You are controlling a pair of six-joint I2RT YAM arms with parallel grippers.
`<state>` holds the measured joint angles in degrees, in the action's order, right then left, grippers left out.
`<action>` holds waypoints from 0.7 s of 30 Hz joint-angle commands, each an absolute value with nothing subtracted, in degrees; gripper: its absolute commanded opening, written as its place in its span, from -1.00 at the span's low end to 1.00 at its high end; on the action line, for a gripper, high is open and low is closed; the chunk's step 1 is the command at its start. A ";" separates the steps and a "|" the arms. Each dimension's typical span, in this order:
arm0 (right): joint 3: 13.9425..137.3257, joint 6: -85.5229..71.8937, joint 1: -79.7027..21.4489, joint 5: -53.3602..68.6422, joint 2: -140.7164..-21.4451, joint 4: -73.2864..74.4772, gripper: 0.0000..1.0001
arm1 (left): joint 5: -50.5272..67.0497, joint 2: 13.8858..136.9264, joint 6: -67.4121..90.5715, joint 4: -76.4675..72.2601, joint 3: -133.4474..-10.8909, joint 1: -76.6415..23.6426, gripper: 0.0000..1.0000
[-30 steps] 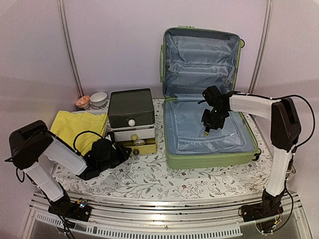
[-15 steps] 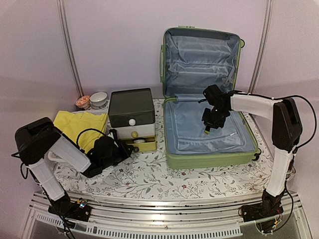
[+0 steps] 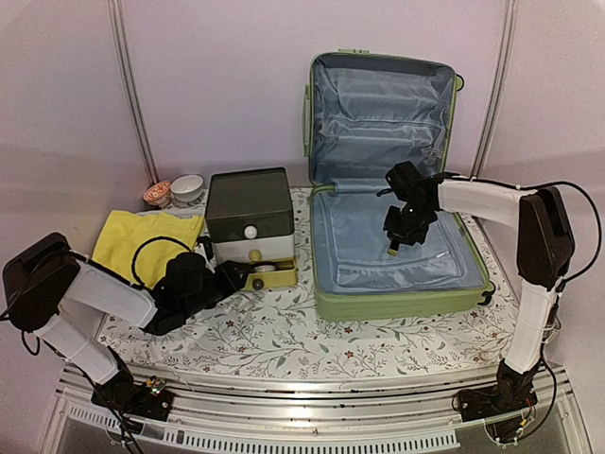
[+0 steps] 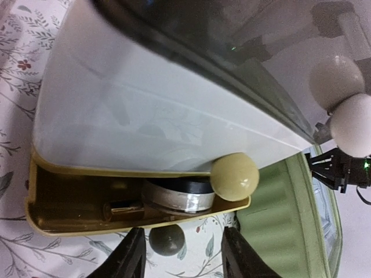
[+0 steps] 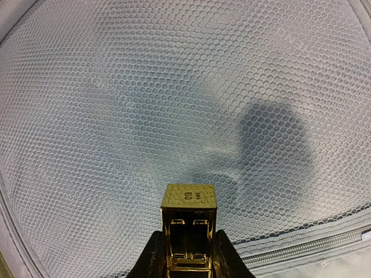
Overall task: Open, take out, and arrange the luggage
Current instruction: Close the drawer in the storage box.
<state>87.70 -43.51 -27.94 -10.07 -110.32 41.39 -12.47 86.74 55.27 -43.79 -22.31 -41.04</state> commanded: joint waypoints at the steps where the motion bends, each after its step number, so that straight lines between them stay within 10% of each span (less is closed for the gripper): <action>1: 86.73 -42.98 -27.60 -10.42 -107.96 40.80 -0.75 | -14.34 88.05 53.66 -33.87 -26.89 -39.51 -0.02; 13: 85.52 -42.77 -27.60 -10.79 -106.62 40.62 -0.75 | -9.18 78.35 30.10 -13.54 -31.22 -40.99 0.03; 21: 85.35 -42.45 -27.60 -10.06 -106.32 40.07 -0.76 | -9.47 69.22 6.48 -3.11 -34.88 -41.21 -0.55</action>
